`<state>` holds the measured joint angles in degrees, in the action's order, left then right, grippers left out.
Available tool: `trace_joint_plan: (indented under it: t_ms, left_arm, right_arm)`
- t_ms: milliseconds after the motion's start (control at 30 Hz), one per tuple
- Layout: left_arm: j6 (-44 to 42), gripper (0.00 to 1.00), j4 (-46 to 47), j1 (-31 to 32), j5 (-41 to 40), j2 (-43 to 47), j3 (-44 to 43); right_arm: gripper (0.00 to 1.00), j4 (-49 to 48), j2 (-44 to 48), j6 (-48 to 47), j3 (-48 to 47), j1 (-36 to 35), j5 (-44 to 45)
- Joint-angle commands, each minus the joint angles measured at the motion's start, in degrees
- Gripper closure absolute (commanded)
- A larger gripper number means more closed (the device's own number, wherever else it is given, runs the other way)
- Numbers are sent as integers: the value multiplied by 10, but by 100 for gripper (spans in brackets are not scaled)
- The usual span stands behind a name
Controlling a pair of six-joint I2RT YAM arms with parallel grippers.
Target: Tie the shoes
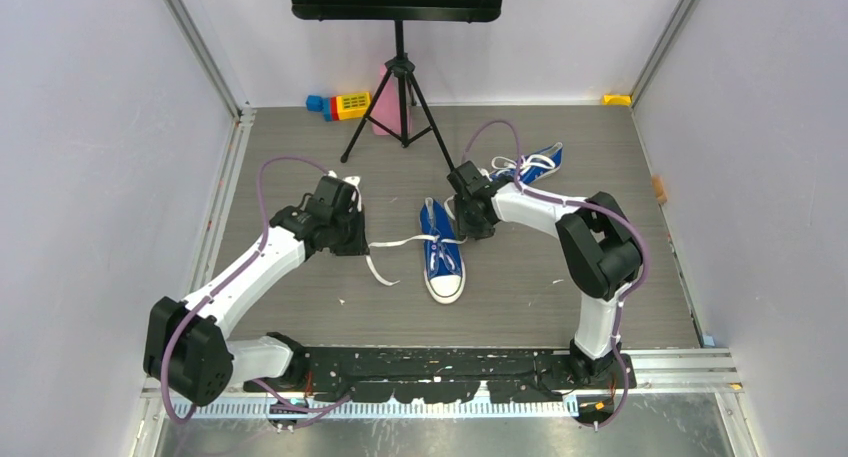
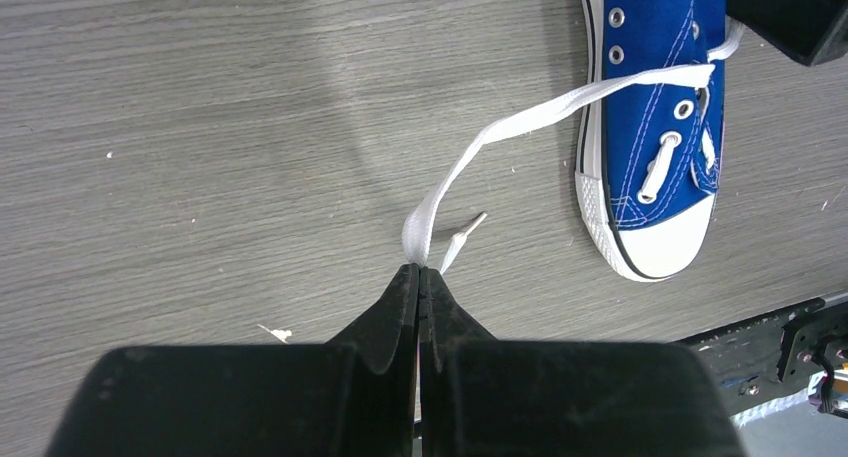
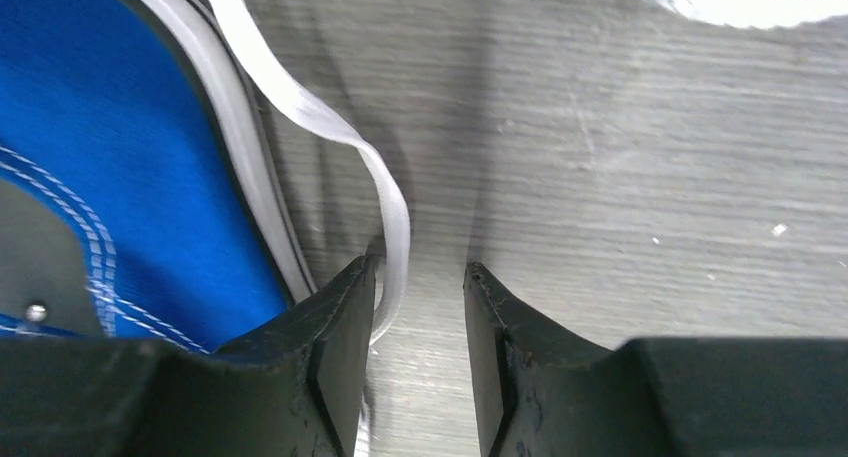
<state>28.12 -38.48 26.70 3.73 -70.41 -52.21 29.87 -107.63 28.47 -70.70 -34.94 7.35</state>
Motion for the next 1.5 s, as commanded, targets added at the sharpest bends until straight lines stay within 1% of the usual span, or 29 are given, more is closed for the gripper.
trace_joint_plan:
  t_ms: [0, 300, 400, 467, 500, 533, 633, 767, 967, 1067, 1167, 1333, 1433, 1467]
  left_arm:
    - [-9, 100, -5, -4, 11, -5, -23]
    - [-9, 100, -5, -4, 18, -19, -26]
    - [-10, 100, -4, -4, 17, -20, -25]
    - [-10, 100, -4, -4, 19, -23, -24]
    - [-10, 100, -3, -4, 21, -23, -25]
    - [-10, 100, -2, -4, 22, -23, -24]
    - [-11, 100, -4, -4, 21, -21, -26]
    - [-13, 100, -3, -4, 24, -8, -27]
    - [-21, 100, 1, -4, 57, 15, -29]
    - [-21, 100, 1, -3, 78, 23, -32]
    - [-25, 100, -2, -3, 97, 27, -35]
    - [-34, 100, -21, -3, 104, 40, -48]
    - [-35, 100, -33, -3, 108, 51, -62]
    - [-35, 100, -38, -3, 113, 54, -68]
  right_arm:
    - [57, 67, 27, -23, 3, -4, 64]
    - [56, 87, 110, -15, 73, 3, 94]
    - [56, 90, 123, -18, 90, 26, 95]
    - [56, 82, 127, -20, 101, 48, 81]
    - [54, 74, 129, -22, 105, 59, 64]
    - [49, 65, 133, -22, 108, 66, 50]
    - [40, 40, 142, -21, 99, 73, 24]
    - [38, 17, 135, -24, 64, 73, -8]
    - [34, -4, 90, -40, 3, 71, -35]
    - [34, -3, 54, -41, -31, 66, -22]
    - [38, 10, 16, -40, -64, 59, -1]
    - [41, 14, -31, -36, -88, 48, 10]
    - [46, 14, -53, -33, -94, 44, 12]
    - [51, 15, -59, -33, -95, 43, 12]
